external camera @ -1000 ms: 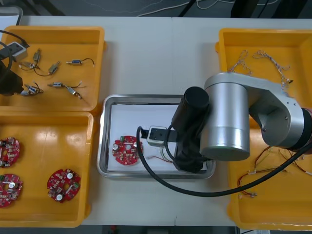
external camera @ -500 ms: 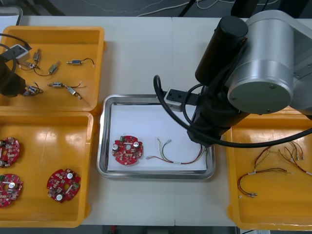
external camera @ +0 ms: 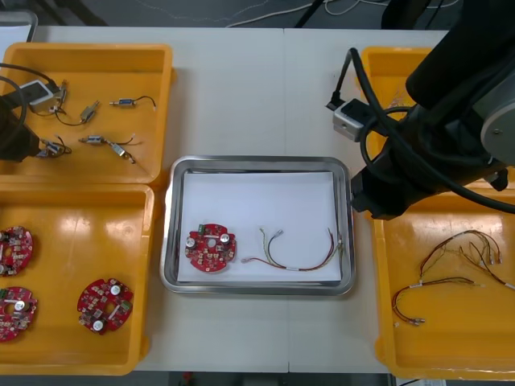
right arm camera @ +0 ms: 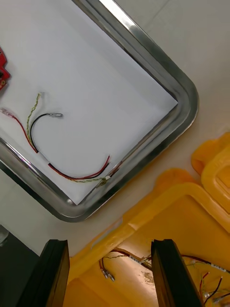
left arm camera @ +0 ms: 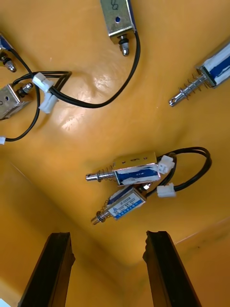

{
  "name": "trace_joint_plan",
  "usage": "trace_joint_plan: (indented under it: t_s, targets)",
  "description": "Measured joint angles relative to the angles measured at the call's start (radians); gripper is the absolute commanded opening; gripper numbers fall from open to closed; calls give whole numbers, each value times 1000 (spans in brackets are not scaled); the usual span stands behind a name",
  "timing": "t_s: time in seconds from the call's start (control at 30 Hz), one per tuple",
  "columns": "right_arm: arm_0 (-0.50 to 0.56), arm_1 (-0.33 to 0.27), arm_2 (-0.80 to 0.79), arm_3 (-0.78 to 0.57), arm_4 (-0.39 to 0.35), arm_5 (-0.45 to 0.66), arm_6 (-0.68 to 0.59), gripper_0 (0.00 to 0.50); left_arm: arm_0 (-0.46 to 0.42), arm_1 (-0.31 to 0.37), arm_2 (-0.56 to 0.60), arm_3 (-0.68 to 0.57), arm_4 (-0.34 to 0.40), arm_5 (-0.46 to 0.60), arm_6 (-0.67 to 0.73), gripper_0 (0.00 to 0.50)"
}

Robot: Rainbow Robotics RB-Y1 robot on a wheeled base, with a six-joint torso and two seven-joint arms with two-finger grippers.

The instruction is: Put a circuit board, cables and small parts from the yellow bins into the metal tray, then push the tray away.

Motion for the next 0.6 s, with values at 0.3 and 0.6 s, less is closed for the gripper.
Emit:
trace_joint_plan:
  t_s: [0.3,0.6]
  targets:
    - [126,-44,-136,-44,13,31,-150,500,0,0,-1,24,3,-70,0,449]
    - [236,-74,-296,-46,32,34,-156,500,1,-1,-1,24,36,-79,-1,440]
